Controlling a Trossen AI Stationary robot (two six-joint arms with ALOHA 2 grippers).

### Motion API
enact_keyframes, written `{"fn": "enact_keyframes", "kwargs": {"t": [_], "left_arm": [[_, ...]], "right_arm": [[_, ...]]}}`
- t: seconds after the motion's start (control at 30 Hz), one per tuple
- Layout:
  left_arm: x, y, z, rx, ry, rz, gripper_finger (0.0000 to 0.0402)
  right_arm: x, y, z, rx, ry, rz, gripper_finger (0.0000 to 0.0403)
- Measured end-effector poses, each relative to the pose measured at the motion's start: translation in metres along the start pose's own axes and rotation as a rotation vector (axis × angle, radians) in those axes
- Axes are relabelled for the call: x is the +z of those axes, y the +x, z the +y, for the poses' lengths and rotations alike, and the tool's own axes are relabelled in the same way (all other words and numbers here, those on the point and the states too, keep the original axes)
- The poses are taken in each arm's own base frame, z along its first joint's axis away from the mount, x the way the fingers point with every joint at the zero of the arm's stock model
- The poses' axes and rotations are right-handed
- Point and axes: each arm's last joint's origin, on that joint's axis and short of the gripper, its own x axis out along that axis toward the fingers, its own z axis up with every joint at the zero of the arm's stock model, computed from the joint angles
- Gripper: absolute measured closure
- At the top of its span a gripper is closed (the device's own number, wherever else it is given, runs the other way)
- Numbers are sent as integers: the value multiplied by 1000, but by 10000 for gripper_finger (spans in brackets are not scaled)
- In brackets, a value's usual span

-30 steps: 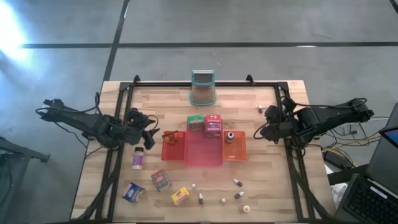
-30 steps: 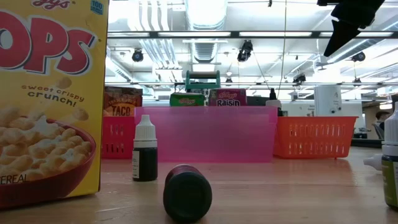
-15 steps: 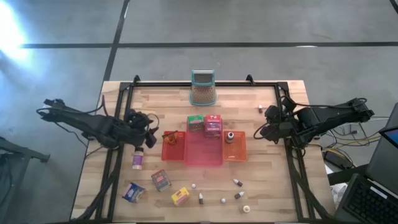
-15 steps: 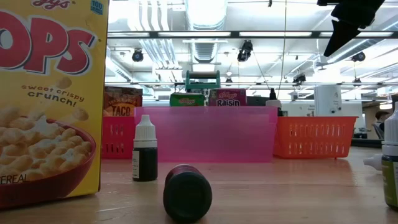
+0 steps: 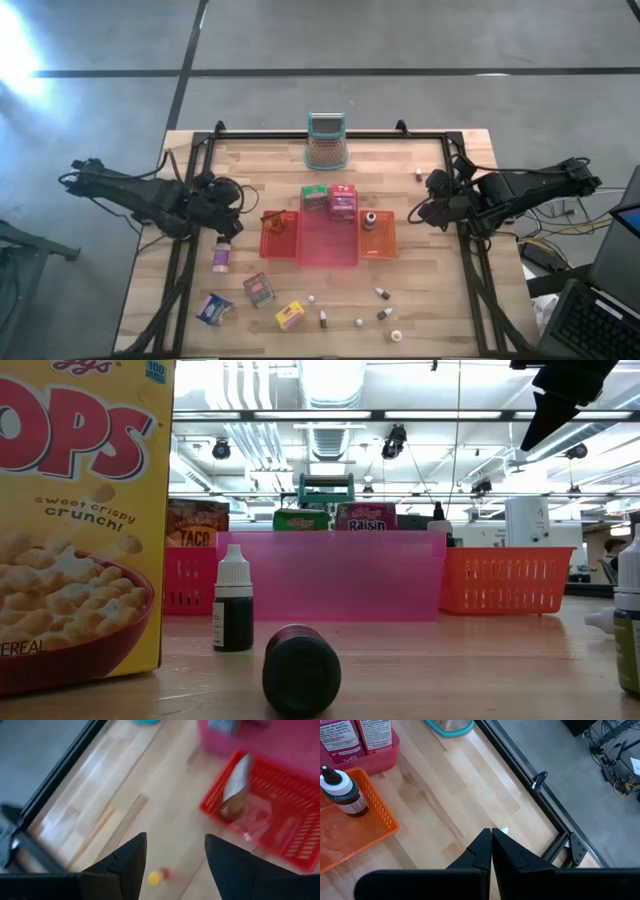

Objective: Pick & Place Kitchen Items
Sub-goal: Move the transparent food coloring bottle to the center of the table

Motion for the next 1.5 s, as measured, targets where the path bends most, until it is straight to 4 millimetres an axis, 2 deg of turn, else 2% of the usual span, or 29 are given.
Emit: {"fn": "enact_keyframes", "kwargs": {"t": [0.23, 0.5, 0.67, 1.03, 1.27, 1.5], "left_arm": [[-5, 12, 11, 155, -84, 248, 196], [4, 35, 14, 187, -120, 410, 196], [9, 47, 17, 214, -110, 461, 196], [15, 63, 8, 137, -57, 510, 196], [4, 72, 7, 129, -47, 553, 196], [-12, 90, 10, 79, -53, 605, 196]], "right_arm": [[0, 0, 0, 0, 0, 0, 394], [0, 0, 0, 0, 0, 0, 394], [0, 0, 0, 0, 0, 0, 394], [0, 0, 0, 0, 0, 0, 394], [0, 0, 0, 0, 0, 0, 394], [0, 0, 0, 0, 0, 0, 394]]}}
